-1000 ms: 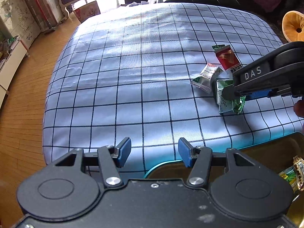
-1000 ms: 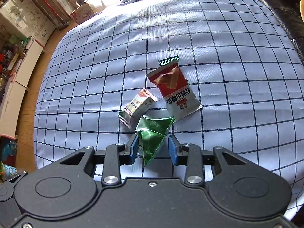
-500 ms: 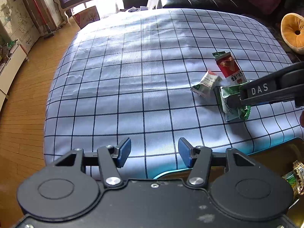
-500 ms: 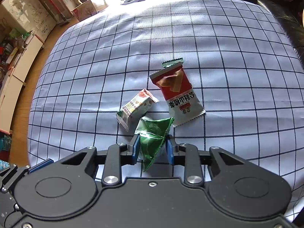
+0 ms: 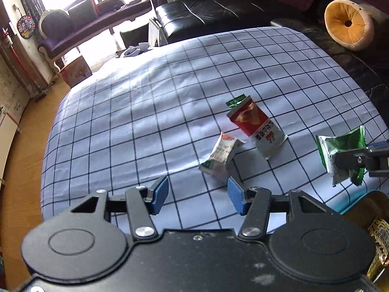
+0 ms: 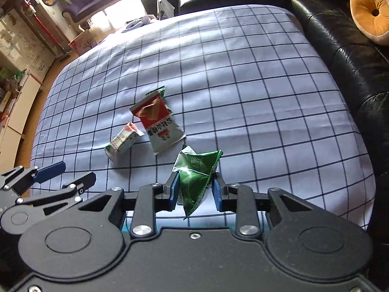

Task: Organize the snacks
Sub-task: 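Grasp the white-orange packet with the left tool while the right tool holds the green packet, then carry both packets over the gold tray and open both tools to release them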

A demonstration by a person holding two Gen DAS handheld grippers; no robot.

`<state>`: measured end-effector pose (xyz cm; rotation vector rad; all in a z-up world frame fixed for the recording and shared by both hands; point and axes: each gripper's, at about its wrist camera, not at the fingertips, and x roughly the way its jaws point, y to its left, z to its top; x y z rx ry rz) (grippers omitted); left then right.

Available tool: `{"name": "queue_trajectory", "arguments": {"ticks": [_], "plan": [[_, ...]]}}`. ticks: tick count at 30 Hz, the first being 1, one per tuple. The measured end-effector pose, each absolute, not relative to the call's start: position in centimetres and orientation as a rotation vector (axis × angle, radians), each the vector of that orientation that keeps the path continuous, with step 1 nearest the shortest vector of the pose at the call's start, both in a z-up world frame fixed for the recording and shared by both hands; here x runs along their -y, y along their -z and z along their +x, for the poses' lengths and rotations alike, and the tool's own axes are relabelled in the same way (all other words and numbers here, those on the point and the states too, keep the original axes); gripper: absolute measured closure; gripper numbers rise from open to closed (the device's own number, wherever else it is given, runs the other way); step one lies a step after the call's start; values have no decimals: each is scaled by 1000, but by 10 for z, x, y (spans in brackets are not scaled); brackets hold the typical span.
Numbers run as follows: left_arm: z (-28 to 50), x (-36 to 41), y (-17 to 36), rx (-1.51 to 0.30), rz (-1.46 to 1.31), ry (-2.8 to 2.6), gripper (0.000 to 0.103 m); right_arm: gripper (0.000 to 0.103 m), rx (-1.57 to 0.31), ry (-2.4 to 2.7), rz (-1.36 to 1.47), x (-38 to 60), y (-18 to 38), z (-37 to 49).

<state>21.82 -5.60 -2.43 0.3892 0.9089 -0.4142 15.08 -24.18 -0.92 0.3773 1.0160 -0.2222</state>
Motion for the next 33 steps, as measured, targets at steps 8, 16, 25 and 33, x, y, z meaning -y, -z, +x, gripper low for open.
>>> {"name": "queue_trajectory", "arguments": {"ticks": [8, 16, 25, 33], "plan": [[246, 85, 40, -916, 390, 446, 46, 65, -1023, 204, 411, 253, 14, 135], [259, 102, 59, -957, 413, 460, 46, 65, -1004, 176, 430, 256, 12, 130], [270, 90, 49, -1034, 279, 453, 84, 65, -993, 177, 441, 256, 7, 123], [232, 65, 11, -1013, 253, 441, 84, 65, -952, 174, 431, 251, -10, 106]]}}
